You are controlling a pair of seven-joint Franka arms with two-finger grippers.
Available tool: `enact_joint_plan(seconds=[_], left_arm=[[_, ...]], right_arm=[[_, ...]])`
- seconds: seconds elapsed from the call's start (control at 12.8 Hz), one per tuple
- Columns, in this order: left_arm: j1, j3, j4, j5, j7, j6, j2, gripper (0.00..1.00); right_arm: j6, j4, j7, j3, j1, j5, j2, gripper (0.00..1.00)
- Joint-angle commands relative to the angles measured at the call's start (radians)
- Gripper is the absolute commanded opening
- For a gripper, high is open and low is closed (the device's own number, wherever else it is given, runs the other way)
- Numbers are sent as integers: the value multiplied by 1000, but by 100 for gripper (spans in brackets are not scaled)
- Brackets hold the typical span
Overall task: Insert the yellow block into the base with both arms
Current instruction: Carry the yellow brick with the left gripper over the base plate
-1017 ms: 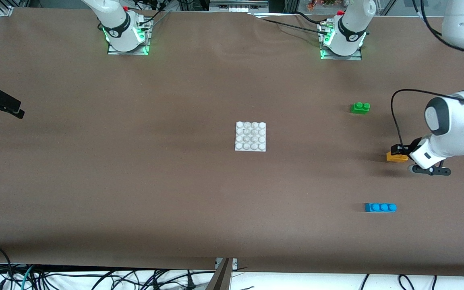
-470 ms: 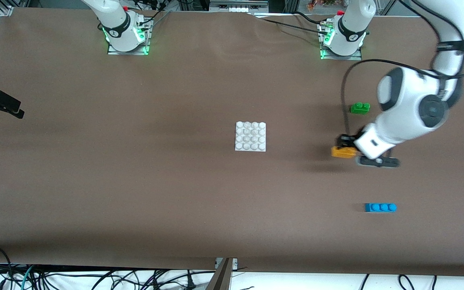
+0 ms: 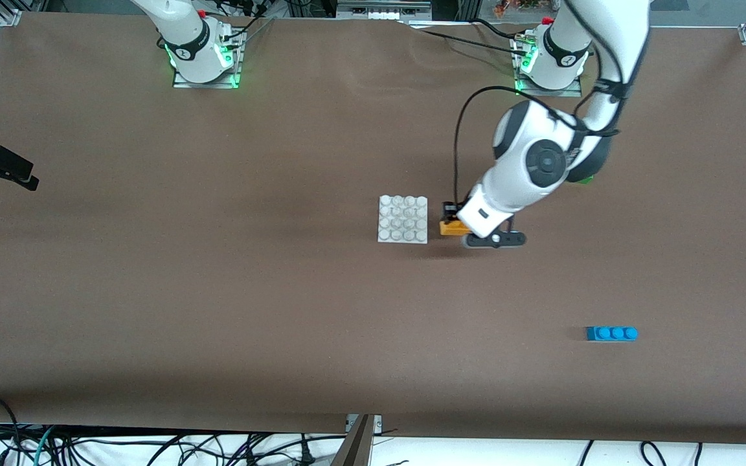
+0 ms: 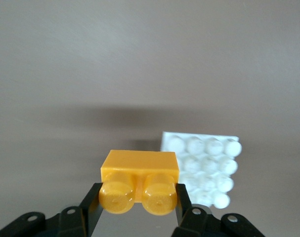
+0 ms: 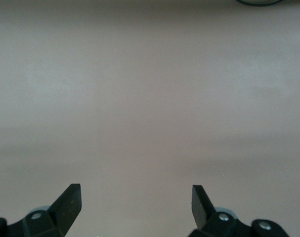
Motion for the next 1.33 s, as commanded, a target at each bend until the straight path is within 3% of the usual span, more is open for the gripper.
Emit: enact_joint_plan(seconds=[0.0,0.31,0.86,1.25], left_arm=[[-86,17,120,-23,-48,-5,99,0],[-157,17,218,-21,-143,-5,191,0],[-181,19,218,30,-140,-5,208,0],[-201,17,203,75,-140,-97,182,0]], right_arm=[[-3,22,-18,2,-5,-3,8,99],[-3,22,-18,2,-5,-3,8,99],[-3,22,-18,1,-5,-3,8,99],[-3,22,-18,1,-5,-3,8,99]])
